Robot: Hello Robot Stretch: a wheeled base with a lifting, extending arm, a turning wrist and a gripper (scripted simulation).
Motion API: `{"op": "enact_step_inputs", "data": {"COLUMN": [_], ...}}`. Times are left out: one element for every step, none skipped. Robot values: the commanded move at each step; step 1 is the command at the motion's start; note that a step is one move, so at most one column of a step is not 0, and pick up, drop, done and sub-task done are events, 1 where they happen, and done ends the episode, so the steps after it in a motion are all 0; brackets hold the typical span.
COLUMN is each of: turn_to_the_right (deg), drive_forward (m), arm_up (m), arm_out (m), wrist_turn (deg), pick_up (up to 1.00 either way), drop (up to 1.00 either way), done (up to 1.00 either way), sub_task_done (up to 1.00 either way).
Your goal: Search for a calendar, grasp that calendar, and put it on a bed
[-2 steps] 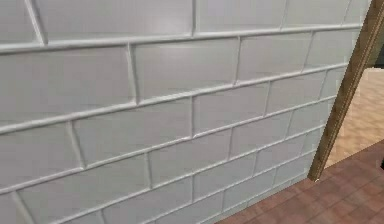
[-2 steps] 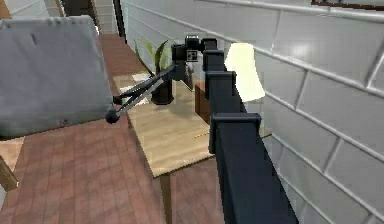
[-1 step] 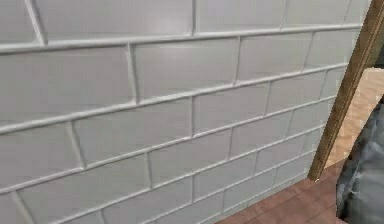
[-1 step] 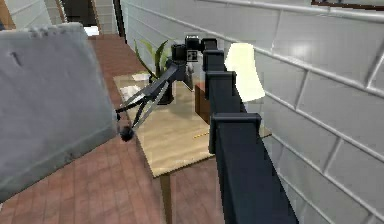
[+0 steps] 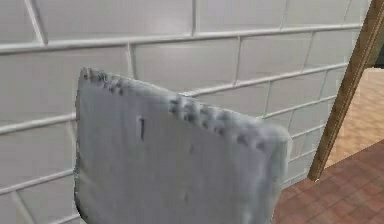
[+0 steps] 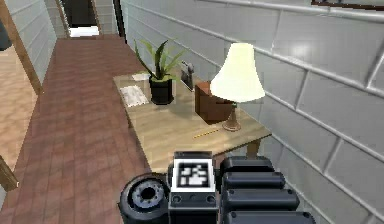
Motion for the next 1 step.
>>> {"op": "enact_step_inputs", "data": {"turn_to_the_right": [45.0], "drive_forward": [0.0], "arm_up": [0.0], "arm_out": [0.0], "wrist_turn": [0.0], "pick_up": [0.0], "drop": [0.0], "done": [0.0], "sub_task_done": [0.0]}}
